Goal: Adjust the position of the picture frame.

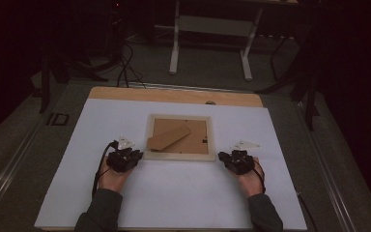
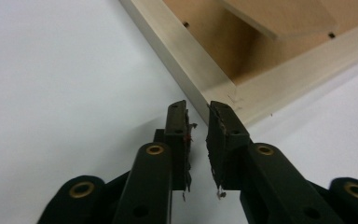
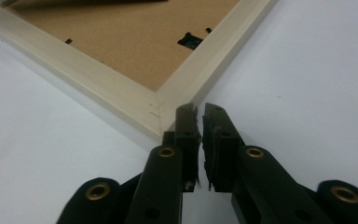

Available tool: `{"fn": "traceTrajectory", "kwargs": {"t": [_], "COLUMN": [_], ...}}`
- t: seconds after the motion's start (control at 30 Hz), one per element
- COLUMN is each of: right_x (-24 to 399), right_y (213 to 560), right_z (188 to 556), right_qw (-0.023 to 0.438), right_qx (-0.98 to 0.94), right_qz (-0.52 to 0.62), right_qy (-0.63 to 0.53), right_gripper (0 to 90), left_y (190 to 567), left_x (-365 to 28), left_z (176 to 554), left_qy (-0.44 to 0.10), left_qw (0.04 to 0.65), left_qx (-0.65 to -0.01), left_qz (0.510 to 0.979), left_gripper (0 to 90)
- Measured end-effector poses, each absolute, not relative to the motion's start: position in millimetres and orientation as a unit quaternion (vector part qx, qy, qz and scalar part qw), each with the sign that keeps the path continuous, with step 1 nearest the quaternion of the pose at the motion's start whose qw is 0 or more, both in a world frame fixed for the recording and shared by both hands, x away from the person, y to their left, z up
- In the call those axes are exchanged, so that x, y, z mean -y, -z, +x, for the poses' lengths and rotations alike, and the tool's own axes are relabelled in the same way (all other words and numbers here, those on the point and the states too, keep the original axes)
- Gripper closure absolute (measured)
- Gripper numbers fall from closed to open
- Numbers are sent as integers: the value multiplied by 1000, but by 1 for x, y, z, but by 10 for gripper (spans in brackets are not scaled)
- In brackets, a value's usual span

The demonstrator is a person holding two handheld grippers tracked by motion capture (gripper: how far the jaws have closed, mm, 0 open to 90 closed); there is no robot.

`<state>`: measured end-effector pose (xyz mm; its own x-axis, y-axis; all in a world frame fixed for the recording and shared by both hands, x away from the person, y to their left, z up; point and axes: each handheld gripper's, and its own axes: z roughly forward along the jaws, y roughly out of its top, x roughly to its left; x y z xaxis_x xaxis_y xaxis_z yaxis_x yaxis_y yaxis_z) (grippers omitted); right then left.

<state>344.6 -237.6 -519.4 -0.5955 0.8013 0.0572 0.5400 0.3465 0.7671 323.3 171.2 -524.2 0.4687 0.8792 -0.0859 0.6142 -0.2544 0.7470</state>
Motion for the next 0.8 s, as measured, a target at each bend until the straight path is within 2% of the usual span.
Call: {"fn": "traceTrajectory", "kwargs": {"t": [0.17,0.47,0.8], "right_x": [245,247,247], "right_y": [519,520,520], "right_z": [345,344,344], "right_qw": [168,163,162], "right_qx": [-797,-795,-794], "right_qz": [425,421,421], "right_qy": [-396,-406,-409], "right_gripper": [761,714,704], "left_y": [518,506,496], "left_x": [-181,-191,-198], "left_z": [323,321,318], "left_qy": [-175,-178,-183], "left_qw": [386,406,417], "left_qx": [-492,-497,-497], "left_qz": [760,746,739], "left_gripper": [712,617,588]}}
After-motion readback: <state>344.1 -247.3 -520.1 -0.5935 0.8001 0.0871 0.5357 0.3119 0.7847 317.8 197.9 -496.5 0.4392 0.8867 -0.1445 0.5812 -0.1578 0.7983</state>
